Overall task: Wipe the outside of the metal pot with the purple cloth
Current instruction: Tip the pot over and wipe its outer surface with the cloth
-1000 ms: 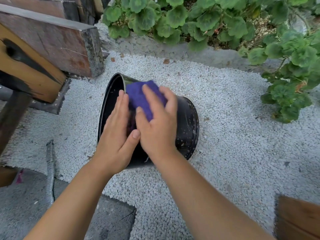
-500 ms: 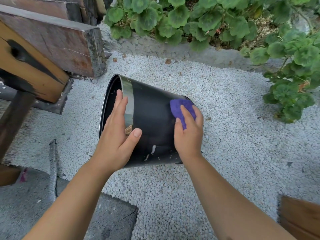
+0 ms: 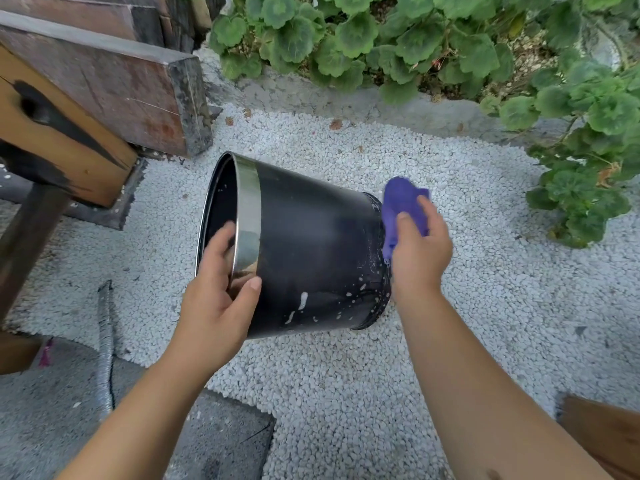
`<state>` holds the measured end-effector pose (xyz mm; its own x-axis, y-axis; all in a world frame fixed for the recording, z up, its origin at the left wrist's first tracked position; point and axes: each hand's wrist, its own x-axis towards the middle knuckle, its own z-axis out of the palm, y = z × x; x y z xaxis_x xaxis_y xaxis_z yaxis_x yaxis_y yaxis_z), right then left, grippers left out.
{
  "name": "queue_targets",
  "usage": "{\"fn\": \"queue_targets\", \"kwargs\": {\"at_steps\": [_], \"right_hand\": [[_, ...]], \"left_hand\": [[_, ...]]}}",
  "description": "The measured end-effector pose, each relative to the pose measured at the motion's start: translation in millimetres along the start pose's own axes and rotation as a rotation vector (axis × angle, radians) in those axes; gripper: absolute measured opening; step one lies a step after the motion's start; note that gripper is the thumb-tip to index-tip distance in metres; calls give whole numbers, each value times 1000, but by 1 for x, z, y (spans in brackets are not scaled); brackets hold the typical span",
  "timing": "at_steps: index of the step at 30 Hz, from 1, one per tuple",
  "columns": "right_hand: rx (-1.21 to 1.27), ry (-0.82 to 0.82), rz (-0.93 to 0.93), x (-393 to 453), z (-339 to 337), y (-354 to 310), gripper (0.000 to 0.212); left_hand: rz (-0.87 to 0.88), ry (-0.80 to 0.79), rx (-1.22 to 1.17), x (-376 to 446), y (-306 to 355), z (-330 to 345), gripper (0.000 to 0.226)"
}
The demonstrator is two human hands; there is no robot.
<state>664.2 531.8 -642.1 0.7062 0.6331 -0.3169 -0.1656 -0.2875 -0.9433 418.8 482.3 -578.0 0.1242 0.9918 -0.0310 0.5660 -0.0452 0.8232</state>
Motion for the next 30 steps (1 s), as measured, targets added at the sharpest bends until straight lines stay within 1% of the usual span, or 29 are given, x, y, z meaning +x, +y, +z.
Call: {"fn": "queue_targets", "kwargs": {"at_steps": [2, 3, 5, 6, 8, 10, 12, 13, 16, 17, 18, 20, 21, 24, 25, 26, 28, 30], "right_hand": [[362, 76, 176, 10, -1, -22, 37], [476, 72, 211, 16, -1, -29, 34], [581, 5, 211, 20, 1, -40, 30], [628, -47, 211, 19, 3, -43, 28], [708, -170, 262, 10, 9, -47, 26], [708, -285, 293, -3, 17, -53, 34], [621, -370, 226, -16, 26, -60, 43], [541, -396, 165, -23, 30, -62, 44], [177, -416, 2, -46, 41, -66, 37], [38, -410, -71, -52, 44, -64, 34], [-117, -418, -159, -59, 46, -61, 34], [-422, -424, -423, -69, 47, -48, 36], [-503, -419, -526, -71, 47, -40, 39], [-571, -432, -647, -71, 42, -30, 60], [-635, -430, -731, -68, 41, -28, 63], [-690, -446, -790, -65, 40, -26, 61], [-738, -506, -798, -60, 40, -21, 53], [-710, -524, -737, -56, 41, -17, 51]], "left_hand": [[-8, -38, 4, -2, -1, -8, 69], [-5, -91, 0, -2, 0, -13, 71], [1, -191, 75, 1, 1, -19, 79], [12, -201, 149, 2, 4, -18, 85], [37, -155, 248, 8, 12, -12, 88], [54, -97, 244, 19, 24, -6, 85], [37, -51, 193, 33, 30, -4, 81], [14, -29, 155, 40, 31, -5, 78], [-57, -16, 23, 52, 27, -7, 53], [-68, -22, 17, 52, 26, -4, 48], [-60, -14, 53, 48, 24, -2, 49], [-49, 39, 174, 38, 21, 4, 61], [-53, 52, 206, 34, 20, 5, 65], [-8, 27, 249, 29, 13, 5, 80], [4, 0, 240, 29, 13, 4, 87], [14, -31, 213, 27, 13, 5, 93], [28, -75, 156, 24, 17, 5, 98], [45, -67, 172, 23, 20, 5, 98]]}}
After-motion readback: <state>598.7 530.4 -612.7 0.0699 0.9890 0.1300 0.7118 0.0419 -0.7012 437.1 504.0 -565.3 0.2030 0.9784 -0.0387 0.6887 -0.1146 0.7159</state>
